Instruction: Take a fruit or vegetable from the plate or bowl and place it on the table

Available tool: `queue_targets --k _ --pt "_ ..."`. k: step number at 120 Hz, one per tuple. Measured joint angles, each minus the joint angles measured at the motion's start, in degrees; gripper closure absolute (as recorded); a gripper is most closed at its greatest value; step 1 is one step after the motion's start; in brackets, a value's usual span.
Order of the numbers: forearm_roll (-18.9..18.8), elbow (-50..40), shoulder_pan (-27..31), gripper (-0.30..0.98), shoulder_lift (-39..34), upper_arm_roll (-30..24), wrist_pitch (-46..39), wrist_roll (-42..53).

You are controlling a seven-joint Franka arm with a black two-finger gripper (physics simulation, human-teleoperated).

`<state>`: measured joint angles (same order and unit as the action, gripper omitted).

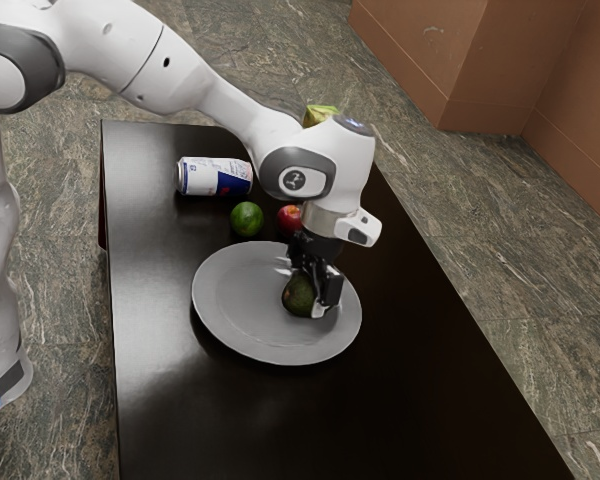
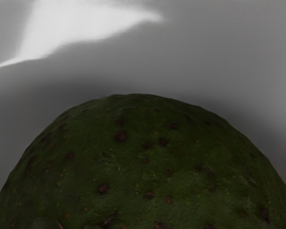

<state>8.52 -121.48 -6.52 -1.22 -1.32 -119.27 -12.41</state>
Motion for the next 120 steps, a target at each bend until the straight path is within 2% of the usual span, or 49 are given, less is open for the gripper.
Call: queue_targets --k 5,22,40,59,72,86,95,106,120 --pt "0.0 0.0 0.0 0.01 0.0 0.0 -0.2 0.1" --pt "-0.6 0.1 -0.2 0.20 -0.2 0.1 -1.8 0.1" --pt "-1.3 2.2 -0.3 0.24 -1.2 0.1 -3.6 0.0" --pt "-1.6 10.4 -1.6 0.20 0.4 -0.1 -4.5 -0.1" --pt "-1.4 20.3 -4.5 0.20 8.6 -0.2 -5.2 -0.1" --pt "-1.0 25.3 -10.7 0.21 14.1 -0.4 -7.6 -0.2" --pt "1.8 25.8 -11.4 0.10 14.5 -0.3 -8.7 -0.1" --pt "4.6 25.9 -11.4 0.06 14.8 -0.3 -9.6 0.1" --pt "6.5 25.6 -11.2 0.03 15.0 -0.2 -10.3 0.3"
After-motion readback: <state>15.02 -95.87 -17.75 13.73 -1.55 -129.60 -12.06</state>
